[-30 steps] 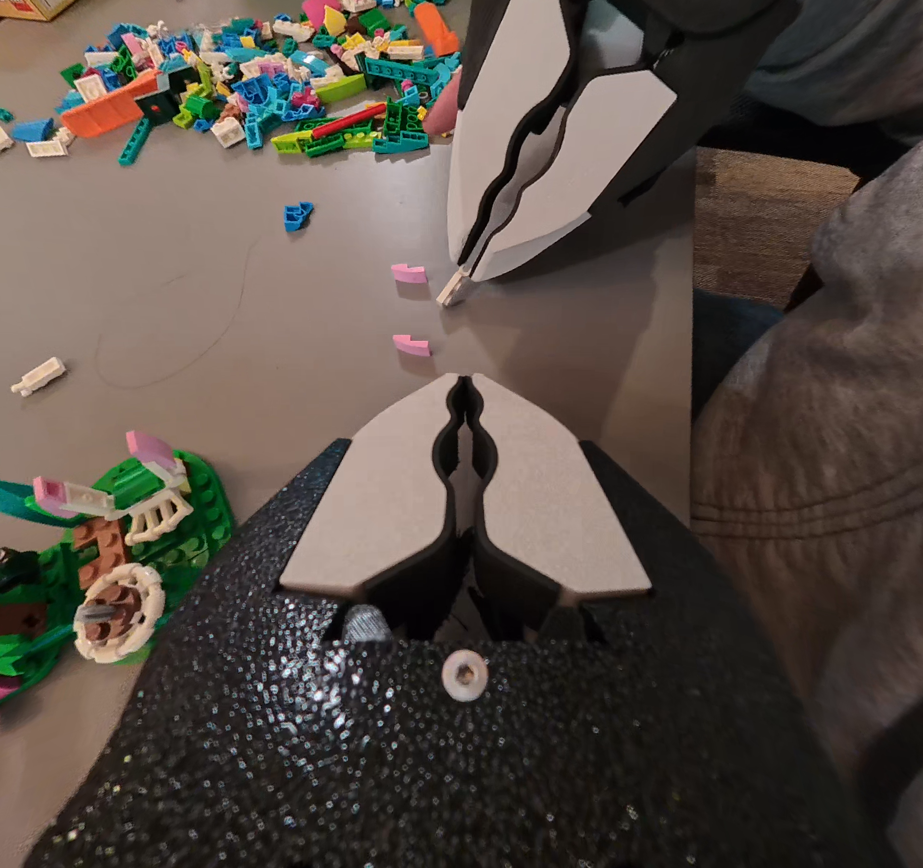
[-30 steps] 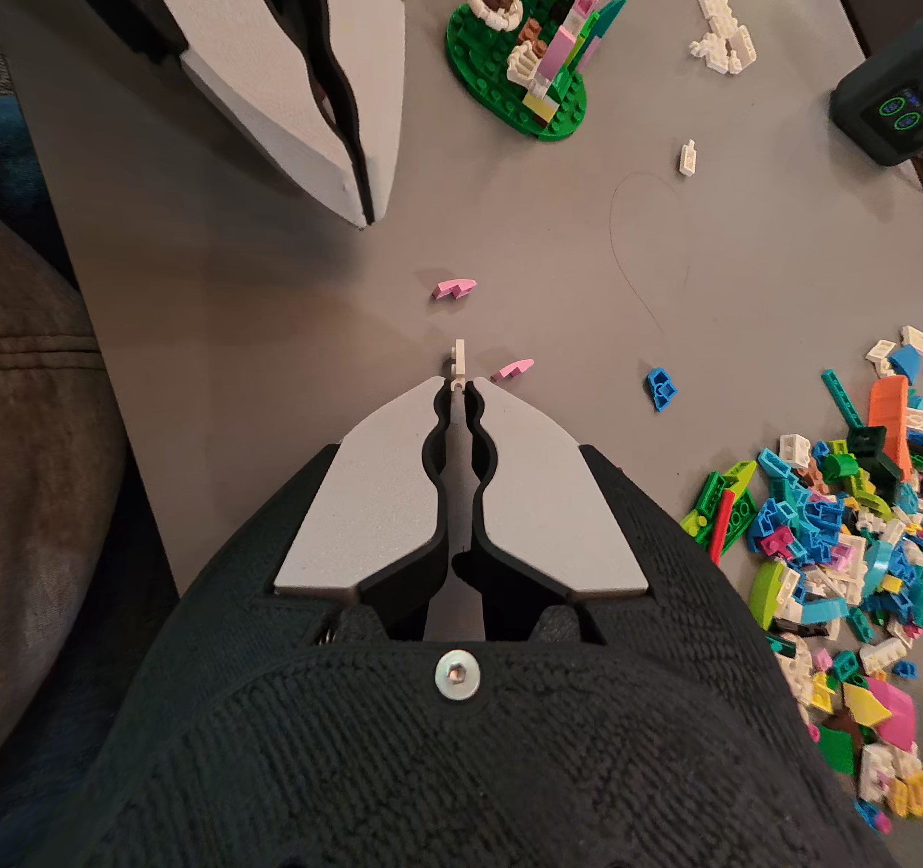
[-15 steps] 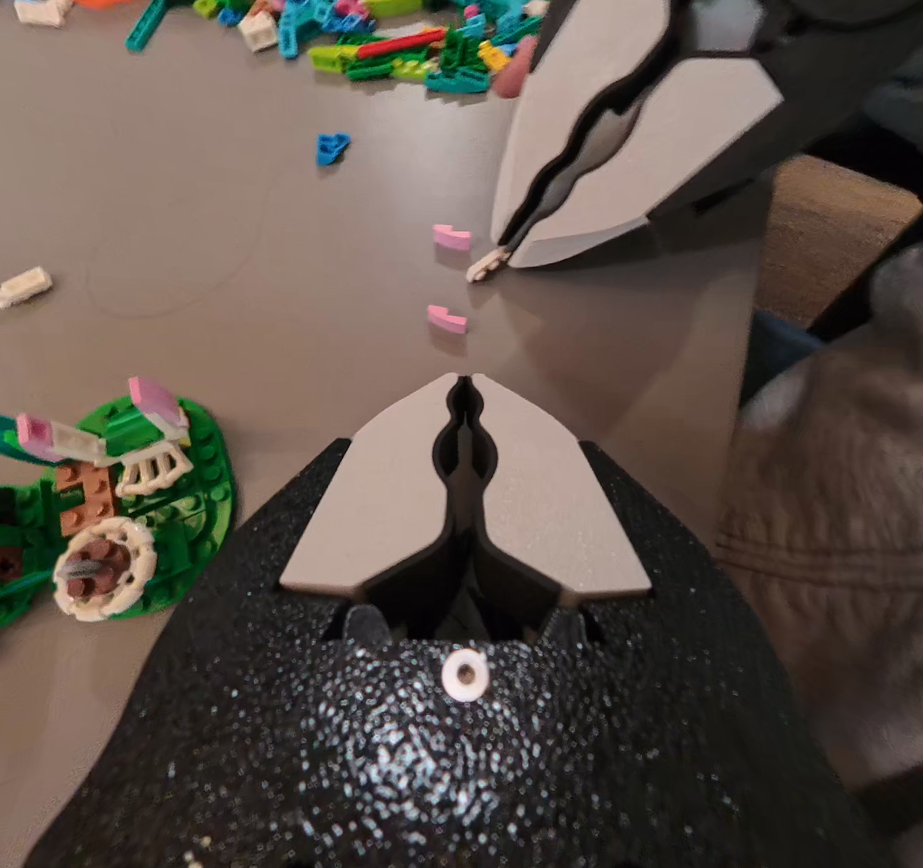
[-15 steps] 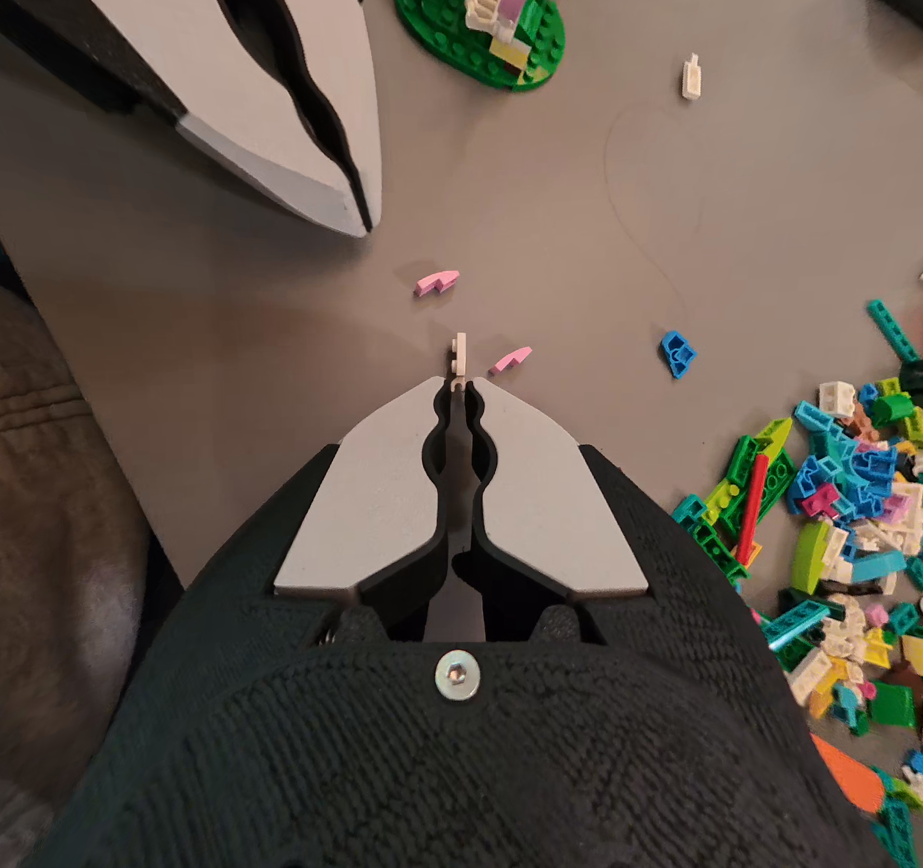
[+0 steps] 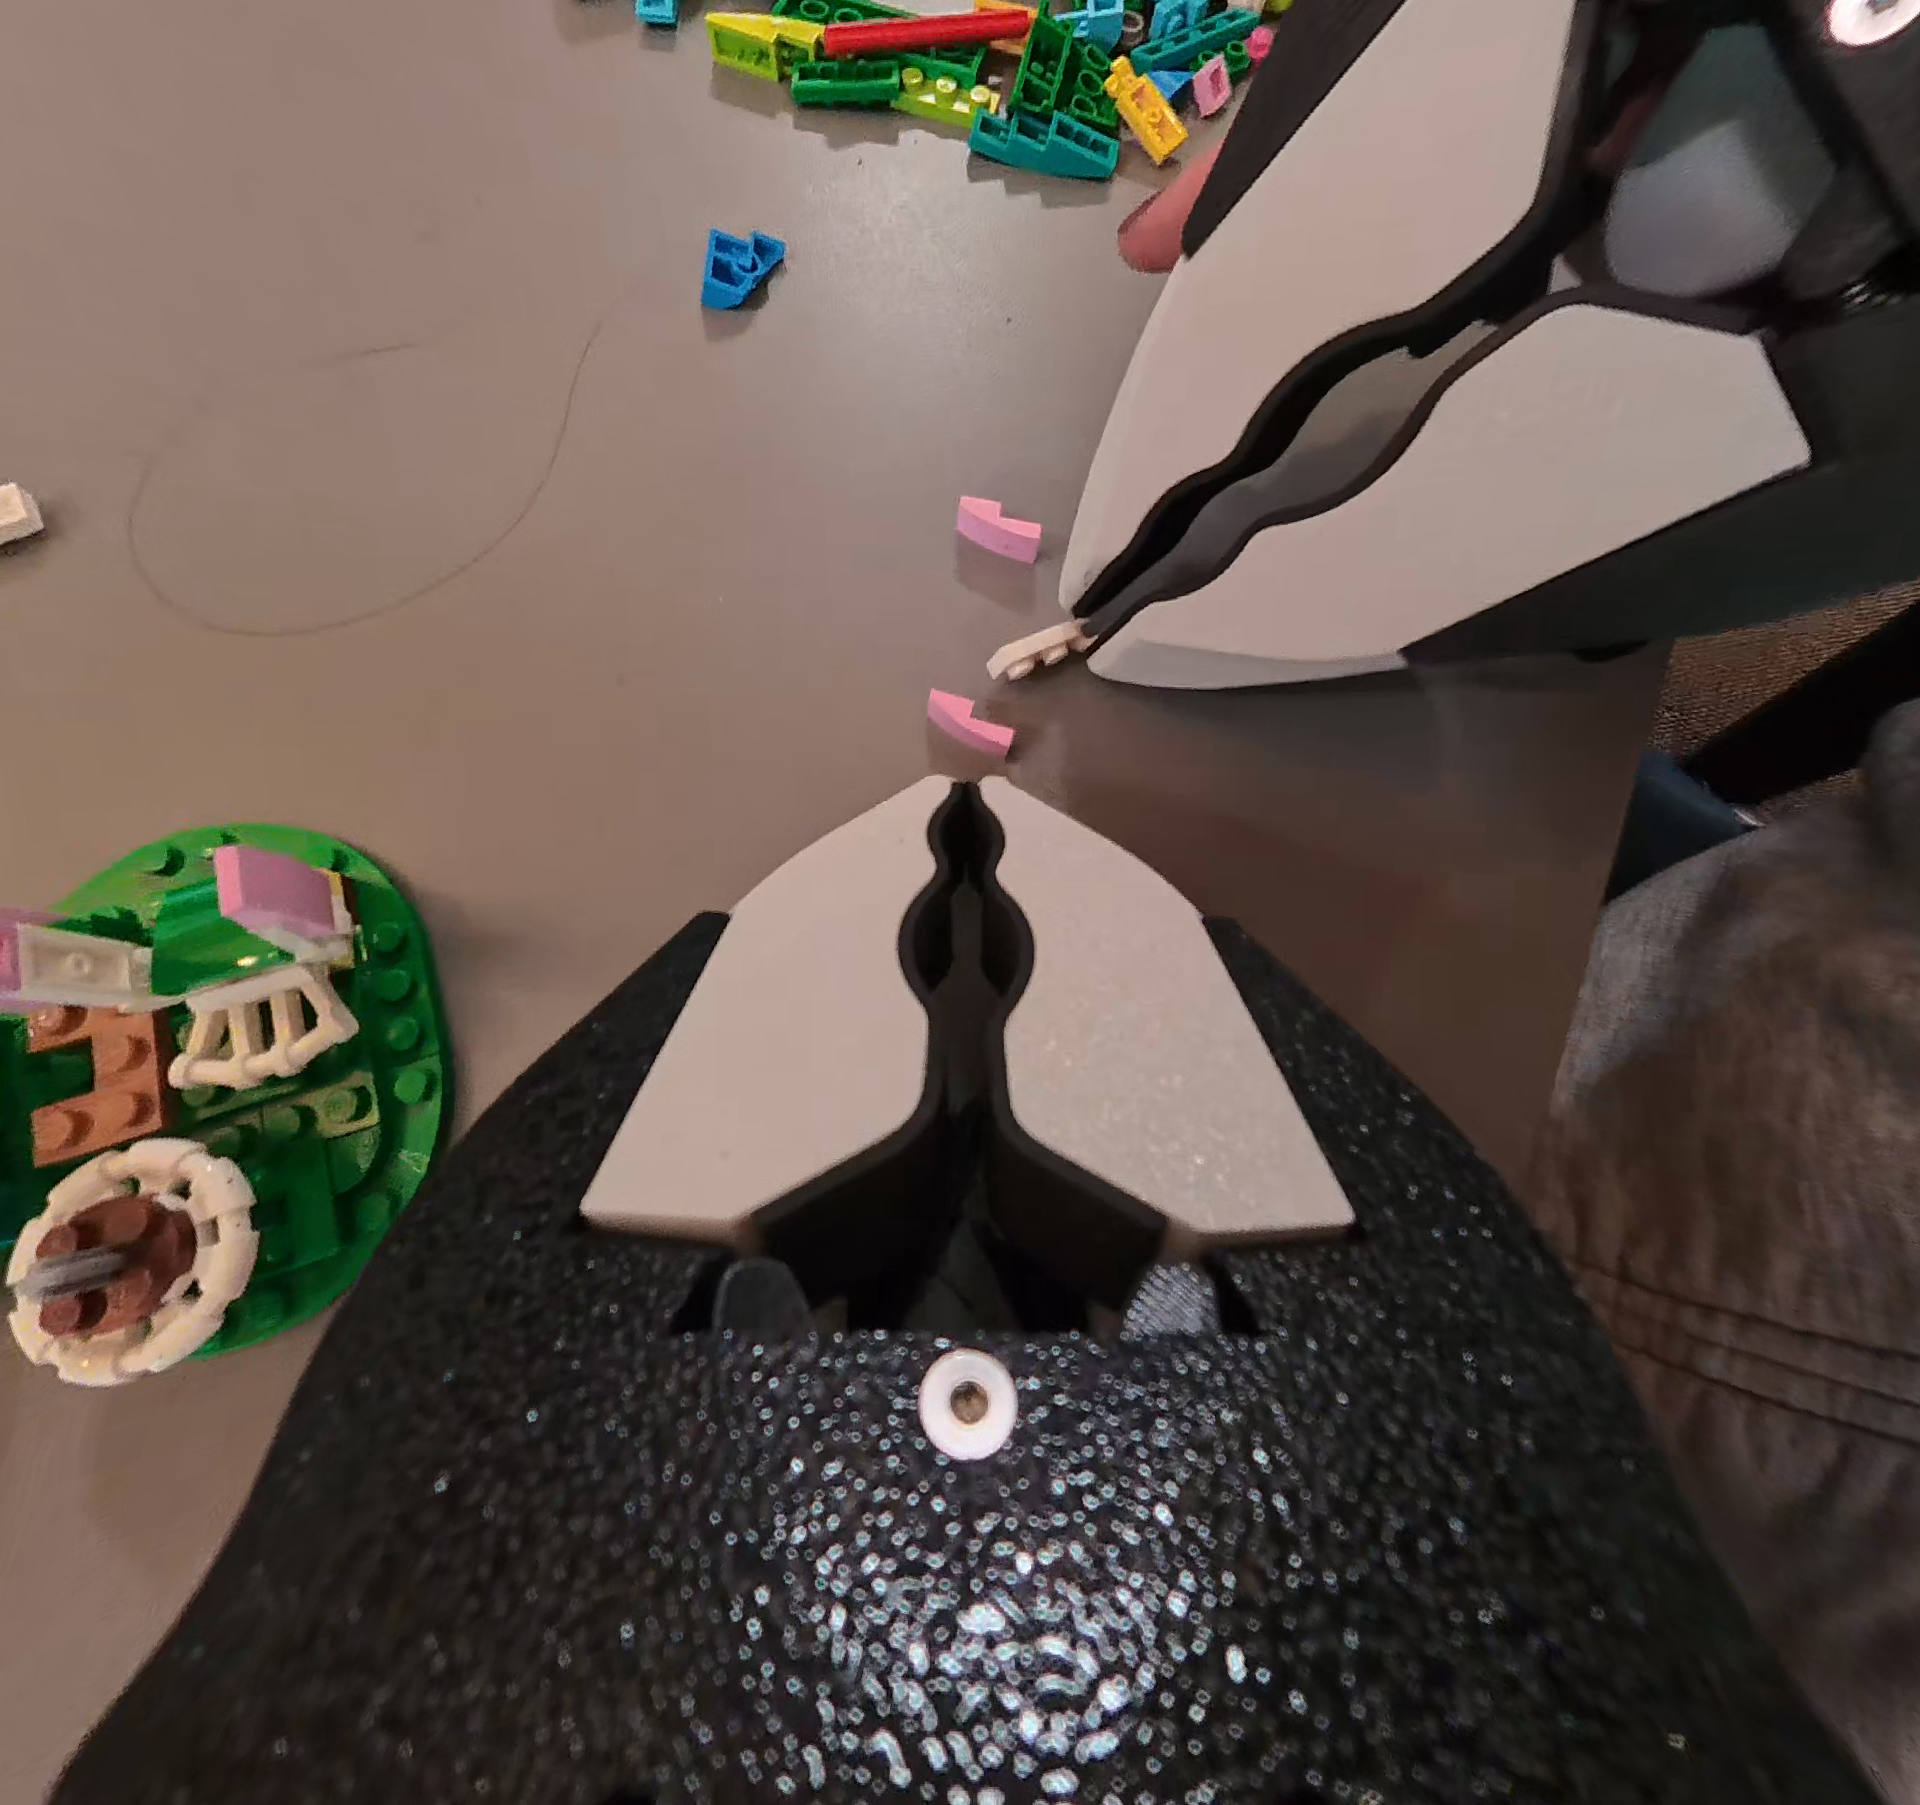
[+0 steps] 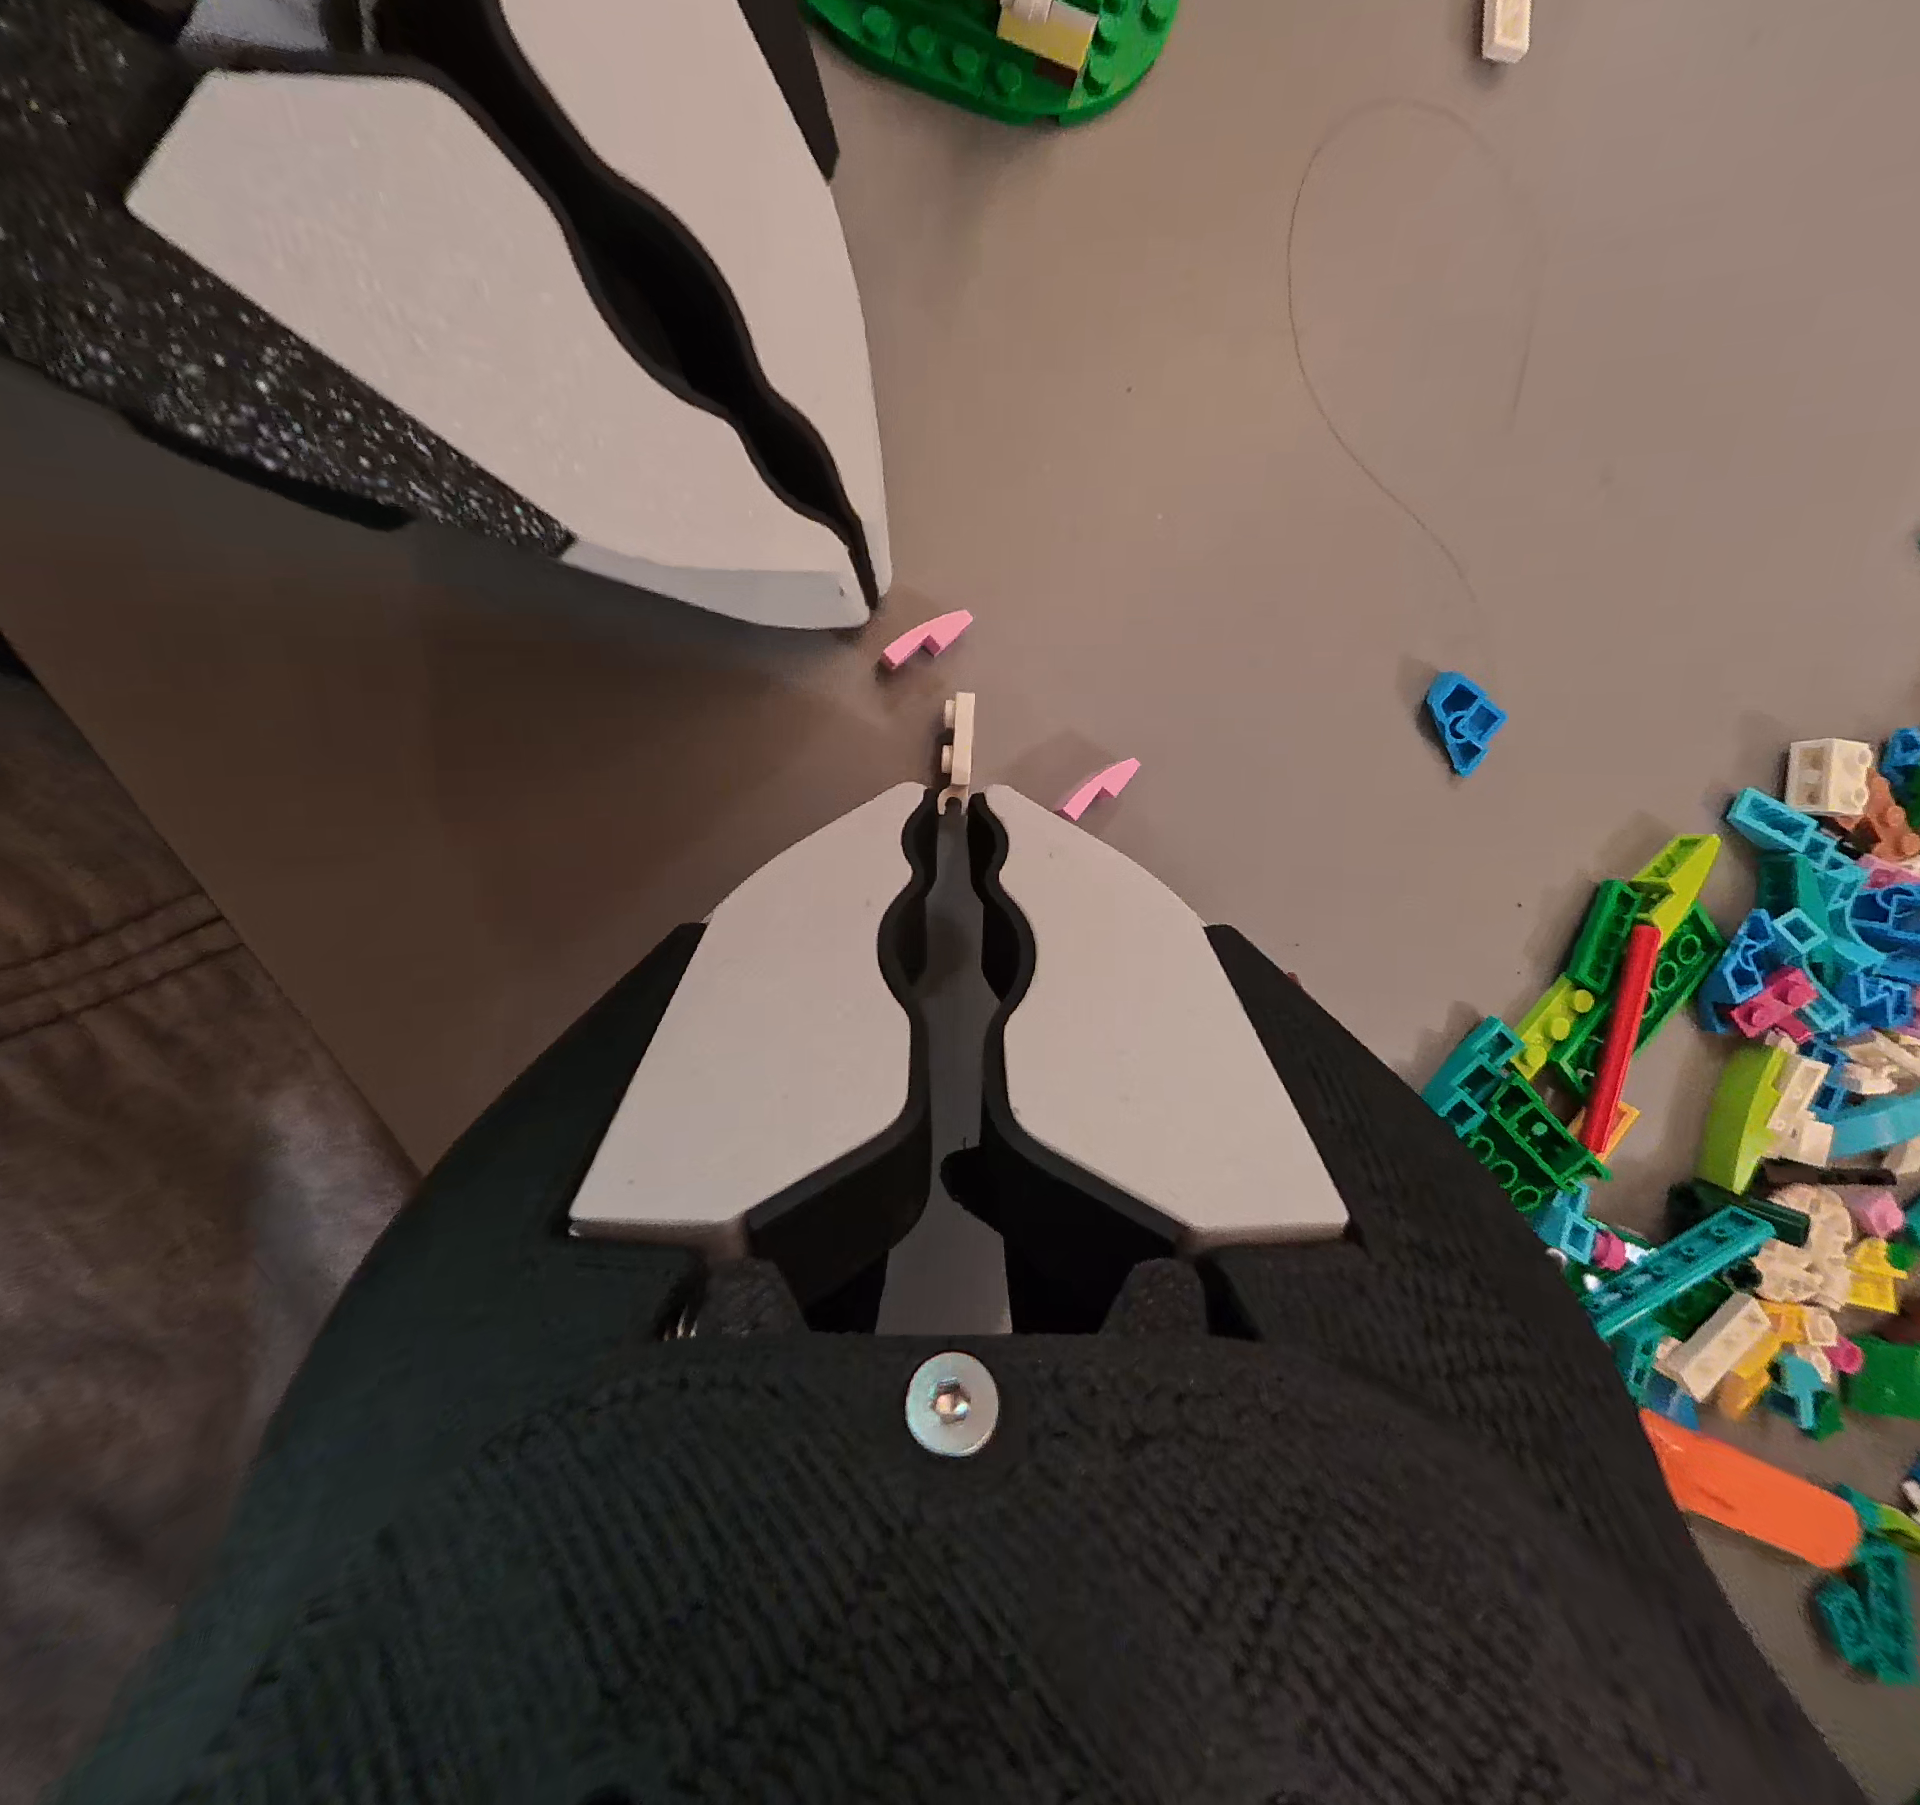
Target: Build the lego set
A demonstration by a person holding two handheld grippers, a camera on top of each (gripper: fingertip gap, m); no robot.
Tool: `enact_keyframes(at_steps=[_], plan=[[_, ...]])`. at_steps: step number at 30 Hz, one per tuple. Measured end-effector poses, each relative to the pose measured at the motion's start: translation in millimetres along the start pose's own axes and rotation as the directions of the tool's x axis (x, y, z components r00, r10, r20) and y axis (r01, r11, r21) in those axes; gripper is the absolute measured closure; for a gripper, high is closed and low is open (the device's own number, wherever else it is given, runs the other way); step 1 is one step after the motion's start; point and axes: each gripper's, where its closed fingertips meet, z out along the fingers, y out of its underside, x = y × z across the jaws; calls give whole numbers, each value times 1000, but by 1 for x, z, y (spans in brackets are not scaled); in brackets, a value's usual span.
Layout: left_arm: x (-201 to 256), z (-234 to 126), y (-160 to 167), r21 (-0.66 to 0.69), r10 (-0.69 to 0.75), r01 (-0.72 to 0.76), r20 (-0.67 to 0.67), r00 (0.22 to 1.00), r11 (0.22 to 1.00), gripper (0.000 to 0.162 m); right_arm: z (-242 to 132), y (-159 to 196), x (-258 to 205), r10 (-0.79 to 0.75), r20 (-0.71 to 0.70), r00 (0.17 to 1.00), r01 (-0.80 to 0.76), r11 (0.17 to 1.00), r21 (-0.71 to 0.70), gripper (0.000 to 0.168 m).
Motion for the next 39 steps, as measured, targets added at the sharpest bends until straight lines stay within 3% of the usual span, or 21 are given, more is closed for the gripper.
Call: enact_keyframes(at_steps=[1,17,22,28,34,39], plan=[[0,1,0,-1,4,-4,3,1000,1000,162,0,0,-1,6,6,1000,-6,1000,-8,164],[1,2,-1,2,12,-12,1,1000,1000,162,0,-2,-4,10,37,999,-10,1000,-2,159],[0,-4,1,-1,40,-40,15,999,999,162,0,-2,-7,16,65,998,-17,1000,15,166],[8,-15,-9,128,133,-133,9,991,983,162,-6,1,-9,198,193,961,-212,975,59,167],[22,-22,-27,245,312,-318,65,948,916,162,-22,-9,-21,326,419,848,-405,908,112,166],[35,-25,-27,255,539,-556,139,830,791,125,-29,-13,-25,324,477,817,-428,895,124,167]])
